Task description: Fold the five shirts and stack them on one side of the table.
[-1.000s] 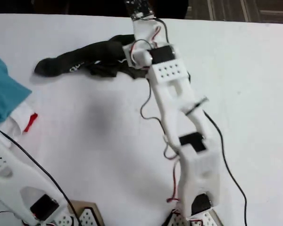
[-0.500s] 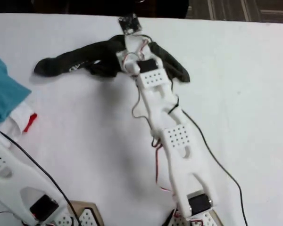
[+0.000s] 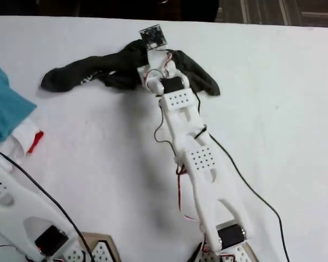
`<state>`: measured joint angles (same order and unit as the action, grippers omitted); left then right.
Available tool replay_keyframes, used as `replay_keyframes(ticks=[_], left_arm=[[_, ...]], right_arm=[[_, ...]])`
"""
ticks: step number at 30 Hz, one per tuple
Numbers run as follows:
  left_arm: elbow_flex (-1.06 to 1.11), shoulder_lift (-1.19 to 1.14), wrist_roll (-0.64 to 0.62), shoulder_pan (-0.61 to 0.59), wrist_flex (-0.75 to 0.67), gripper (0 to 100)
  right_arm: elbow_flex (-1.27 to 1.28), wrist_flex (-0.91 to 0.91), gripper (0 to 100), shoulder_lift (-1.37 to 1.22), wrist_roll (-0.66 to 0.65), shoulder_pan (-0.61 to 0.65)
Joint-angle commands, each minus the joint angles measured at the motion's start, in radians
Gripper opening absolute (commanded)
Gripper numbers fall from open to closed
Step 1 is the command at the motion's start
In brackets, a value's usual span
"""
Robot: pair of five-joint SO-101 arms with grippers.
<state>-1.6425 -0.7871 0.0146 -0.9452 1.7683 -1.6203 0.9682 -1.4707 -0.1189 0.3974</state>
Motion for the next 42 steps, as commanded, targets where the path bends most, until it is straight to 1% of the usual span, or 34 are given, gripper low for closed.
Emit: replay_keyframes(ticks=[1, 6, 11, 14, 18, 29, 32, 34, 36, 39, 42], left_arm=[[-0.024, 0.043, -0.005, -0.002, 0.012, 36], [-0.024, 0.043, -0.006, 0.014, 0.012, 36], [-0.024, 0.043, -0.009, 0.023, 0.012, 36], [-0.024, 0.043, -0.008, 0.032, 0.012, 36], [-0.027, 0.046, -0.008, 0.034, 0.012, 36], [-0.024, 0.043, -0.006, 0.035, 0.014, 36], [-0.024, 0.043, -0.002, 0.049, 0.017, 36], [-0.024, 0.043, 0.035, 0.063, 0.017, 36], [-0.024, 0.043, 0.078, 0.077, 0.017, 36], [-0.024, 0.043, 0.097, 0.081, 0.017, 36], [-0.024, 0.043, 0.098, 0.081, 0.017, 36]], right_arm=[[-0.048, 0.11, 1.8, 0.119, 0.0, -0.033], [-0.049, 0.354, 1.9, 0.271, 0.0, -0.054], [-0.048, 0.618, 1.9, 0.463, 0.0, -0.045], [-0.048, 0.717, 1.9, 0.573, 0.0, -0.045], [-0.046, 0.789, 1.9, 0.699, 0.0, -0.045], [-0.028, 0.803, 1.8, 1.086, -0.002, -0.054], [0.084, 0.803, 1.8, 1.199, -0.003, -0.064], [0.218, 0.803, 1.8, 1.271, -0.003, -0.051], [0.353, 0.802, 1.8, 1.328, -0.003, -0.001], [0.497, 0.789, 1.8, 1.382, -0.017, 0.125], [0.531, 0.78, 1.8, 1.392, -0.109, 0.24]])
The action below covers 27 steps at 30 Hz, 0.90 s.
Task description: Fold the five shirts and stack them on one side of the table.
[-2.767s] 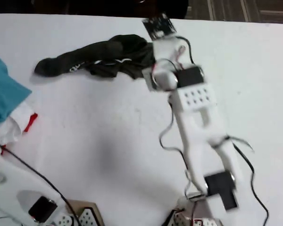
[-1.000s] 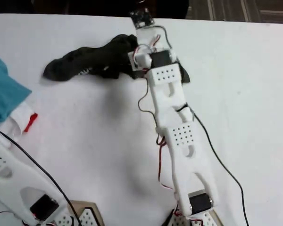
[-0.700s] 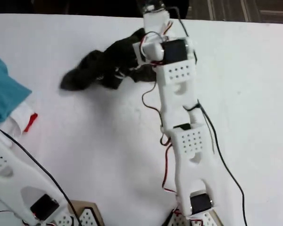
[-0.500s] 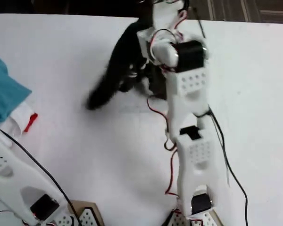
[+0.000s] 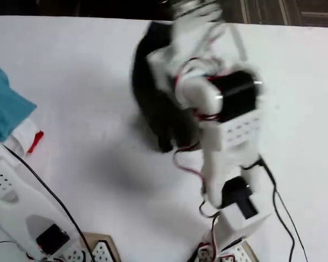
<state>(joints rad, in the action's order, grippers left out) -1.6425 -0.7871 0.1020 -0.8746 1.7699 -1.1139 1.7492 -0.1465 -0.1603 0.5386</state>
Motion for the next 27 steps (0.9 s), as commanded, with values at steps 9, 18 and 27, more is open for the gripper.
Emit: replay_keyframes(ticks=[9, 18, 27], left_arm=[[-0.024, 0.043, 0.011, 0.005, 0.015, 36], [-0.022, 0.043, 0.012, 0.006, 0.015, 36], [-0.022, -0.005, 0.014, -0.038, 0.015, 36]], right_arm=[[0.049, -0.042, 2.1, 0.039, -0.123, 0.143], [0.137, -0.07, 31.9, -0.191, -0.127, -0.077], [0.149, 0.018, 41.5, -0.173, -0.129, -0.054]])
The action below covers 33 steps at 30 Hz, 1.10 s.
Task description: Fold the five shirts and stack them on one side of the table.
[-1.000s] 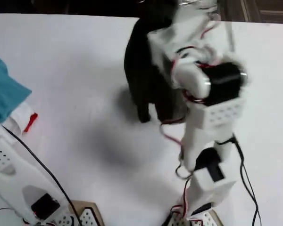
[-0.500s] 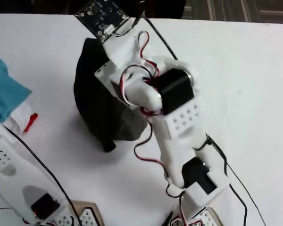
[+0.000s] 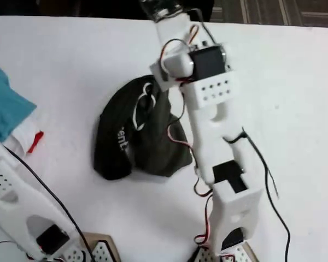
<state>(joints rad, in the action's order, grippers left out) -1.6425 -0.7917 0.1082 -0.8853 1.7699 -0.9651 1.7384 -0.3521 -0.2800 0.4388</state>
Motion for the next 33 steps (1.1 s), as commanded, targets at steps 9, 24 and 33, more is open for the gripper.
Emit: replay_keyframes(ticks=[9, 24, 33], left_arm=[[-0.024, -0.095, 0.008, -0.112, 0.015, 36], [-0.024, -0.112, 0.008, -0.115, 0.014, 36], [-0.024, -0.115, 0.008, -0.106, 0.015, 36]], right_arm=[[0.318, 0.021, 41.5, 0.016, -0.002, 0.211], [0.631, -0.119, 41.5, -0.208, 0.054, 0.265], [0.58, -0.12, 15.9, -0.309, 0.06, 0.16]])
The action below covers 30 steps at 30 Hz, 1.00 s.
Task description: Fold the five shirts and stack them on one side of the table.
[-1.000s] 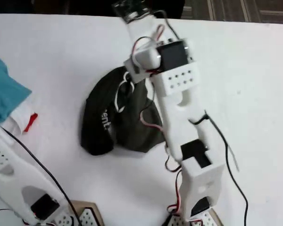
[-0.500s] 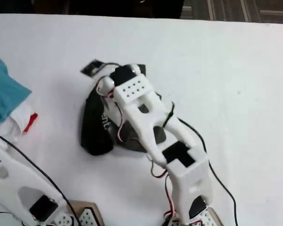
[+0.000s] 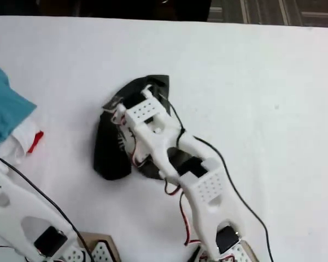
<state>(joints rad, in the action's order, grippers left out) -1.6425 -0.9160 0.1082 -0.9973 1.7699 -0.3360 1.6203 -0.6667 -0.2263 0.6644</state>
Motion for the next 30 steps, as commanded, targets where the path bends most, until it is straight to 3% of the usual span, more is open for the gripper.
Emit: replay_keyframes(ticks=[1, 4, 12, 16, 19, 23, 30], left_arm=[[-0.024, 0.009, 0.008, 0.014, 0.015, 36], [-0.024, 0.018, 0.008, 0.052, 0.015, 36], [-0.024, 0.074, 0.008, 0.209, 0.018, 36], [-0.022, 0.091, 0.008, 0.308, 0.021, 36], [-0.001, 0.092, 0.008, 0.399, 0.021, 36], [0.193, 0.126, 0.008, 0.546, 0.021, 36], [0.782, 0.416, 0.054, 0.809, 0.018, 36]], right_arm=[[-0.077, -0.002, 10.4, 0.007, 0.002, -0.093], [-0.184, 0.027, 1.3, 0.007, 0.005, -0.191], [-0.526, 0.148, 1.9, 0.021, 0.0, -0.418], [-0.563, 0.148, 1.9, 0.12, -0.011, -0.461], [-0.562, 0.148, 1.9, 0.223, -0.094, -0.464], [-0.566, 0.148, 1.9, 0.318, -0.147, -0.466], [-0.569, 0.094, 1.9, 0.343, -0.149, -0.562]])
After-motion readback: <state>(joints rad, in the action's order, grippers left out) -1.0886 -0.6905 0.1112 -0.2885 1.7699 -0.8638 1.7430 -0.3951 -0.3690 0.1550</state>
